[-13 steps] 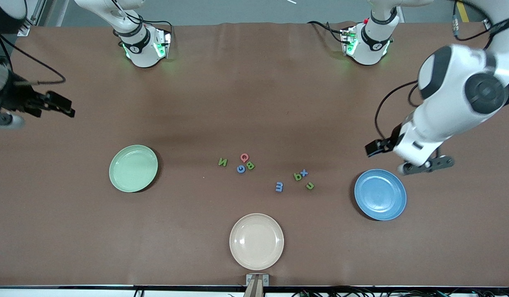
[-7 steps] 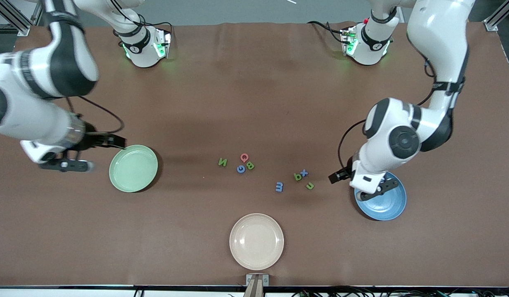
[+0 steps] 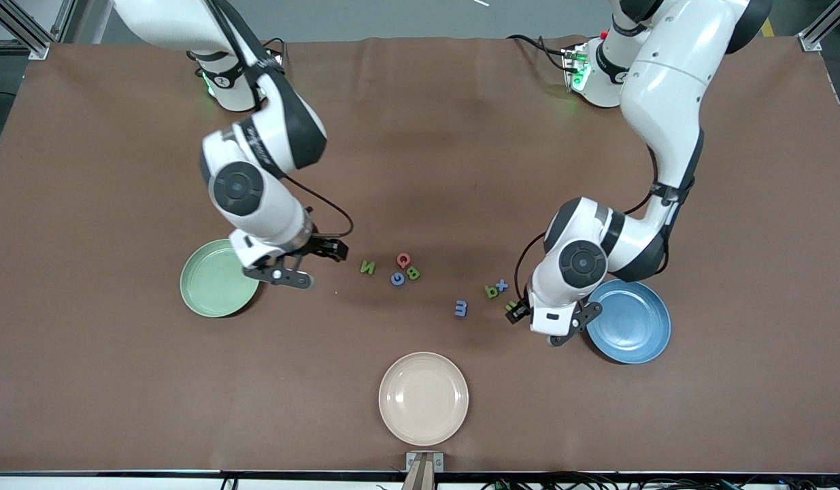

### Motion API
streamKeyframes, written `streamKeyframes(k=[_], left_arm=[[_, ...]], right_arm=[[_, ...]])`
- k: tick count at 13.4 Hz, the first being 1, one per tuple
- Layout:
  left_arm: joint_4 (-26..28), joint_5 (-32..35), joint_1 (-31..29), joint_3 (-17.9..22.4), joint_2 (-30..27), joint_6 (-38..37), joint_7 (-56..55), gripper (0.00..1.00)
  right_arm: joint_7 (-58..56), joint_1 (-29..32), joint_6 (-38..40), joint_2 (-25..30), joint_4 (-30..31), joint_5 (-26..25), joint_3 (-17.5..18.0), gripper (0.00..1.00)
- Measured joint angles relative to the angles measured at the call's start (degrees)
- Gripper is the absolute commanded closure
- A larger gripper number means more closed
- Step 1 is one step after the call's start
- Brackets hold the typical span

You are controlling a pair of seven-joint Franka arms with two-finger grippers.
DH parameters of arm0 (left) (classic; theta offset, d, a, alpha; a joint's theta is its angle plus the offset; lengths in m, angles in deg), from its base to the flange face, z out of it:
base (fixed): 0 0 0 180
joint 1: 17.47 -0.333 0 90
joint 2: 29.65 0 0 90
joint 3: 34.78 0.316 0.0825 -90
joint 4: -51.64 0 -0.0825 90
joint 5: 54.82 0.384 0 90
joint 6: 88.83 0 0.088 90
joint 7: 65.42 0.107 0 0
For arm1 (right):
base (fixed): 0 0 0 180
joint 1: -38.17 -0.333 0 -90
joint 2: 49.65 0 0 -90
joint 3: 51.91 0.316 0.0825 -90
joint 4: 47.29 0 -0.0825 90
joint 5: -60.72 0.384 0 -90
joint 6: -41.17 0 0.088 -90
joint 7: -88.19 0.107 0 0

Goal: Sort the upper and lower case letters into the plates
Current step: 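Reach the left gripper to green n while the right gripper reaches green N, then grasp green n with the left gripper while the right gripper grasps green N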

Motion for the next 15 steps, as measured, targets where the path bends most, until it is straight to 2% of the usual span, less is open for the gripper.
streamKeyframes(k=[6,10,13,14,15], left_arm=[[-0.75,0.11,0.99,-0.01,3.69,3.17,-3.24,0.34],[-0.84,0.12,1.44,0.0,4.18,3.18,-3.43,0.4],[-0.86,0.12,1.47,0.0,5.07,3.18,-3.44,0.43],[-0.88,0.12,1.5,0.0,5.35,3.23,-3.44,0.49],[-0.94,0.12,1.53,0.0,5.45,3.53,-3.44,0.59]], right_arm=[[4.43,-4.51,-10.78,-8.93,0.3,0.04,-0.21,0.24],[5.38,-5.65,-12.28,-11.2,0.35,-1.56,-0.61,0.25],[6.61,-6.05,-14.89,-11.85,1.79,-2.91,-0.63,0.29],[6.79,-6.21,-15.81,-11.98,2.38,-3.05,-0.63,0.31],[7.04,-6.31,-16.48,-12.08,2.87,-3.09,-0.63,0.32]])
